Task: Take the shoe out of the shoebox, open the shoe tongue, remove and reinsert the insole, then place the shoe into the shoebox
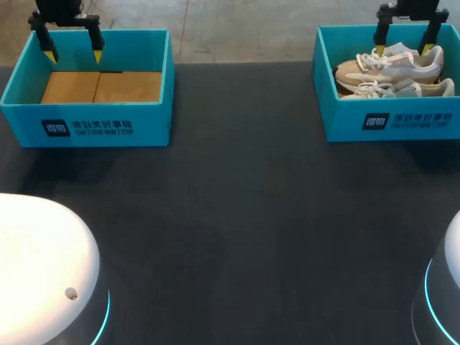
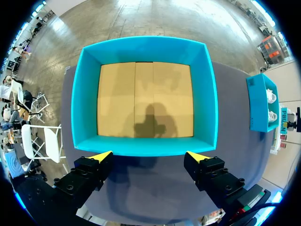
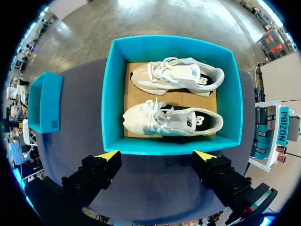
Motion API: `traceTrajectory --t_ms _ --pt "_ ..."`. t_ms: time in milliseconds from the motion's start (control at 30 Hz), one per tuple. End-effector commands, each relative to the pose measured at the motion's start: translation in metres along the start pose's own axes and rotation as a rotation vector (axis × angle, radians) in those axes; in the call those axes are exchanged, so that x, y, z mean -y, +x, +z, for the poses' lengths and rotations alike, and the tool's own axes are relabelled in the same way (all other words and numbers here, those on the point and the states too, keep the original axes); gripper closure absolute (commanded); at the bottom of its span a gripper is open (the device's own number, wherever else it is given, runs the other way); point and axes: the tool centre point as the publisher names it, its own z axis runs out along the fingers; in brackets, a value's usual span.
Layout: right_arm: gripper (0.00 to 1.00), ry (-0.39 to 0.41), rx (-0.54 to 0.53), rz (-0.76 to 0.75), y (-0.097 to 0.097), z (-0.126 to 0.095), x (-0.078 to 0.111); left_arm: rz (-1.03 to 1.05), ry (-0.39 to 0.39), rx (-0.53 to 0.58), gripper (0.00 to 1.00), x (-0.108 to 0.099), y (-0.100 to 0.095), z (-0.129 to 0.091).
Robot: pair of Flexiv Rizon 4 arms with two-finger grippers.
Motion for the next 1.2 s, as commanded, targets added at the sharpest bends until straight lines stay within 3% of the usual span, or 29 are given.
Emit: traceTrajectory --t_ms 33,567,1200 --pt "0.00 -0.001 -0.001 0.000 0.000 0.000 0.000 0.000 0.000 0.000 0.00 0.000 0.000 0.000" --pt "0.00 -0.013 0.024 0.000 -0.009 0.003 -0.001 0.000 0.000 0.000 0.00 0.000 0.000 0.000" --pt "0.00 -0.019 0.054 -0.011 -0.091 0.031 -0.011 0.000 0.000 0.000 0.00 0.000 0.000 0.000"
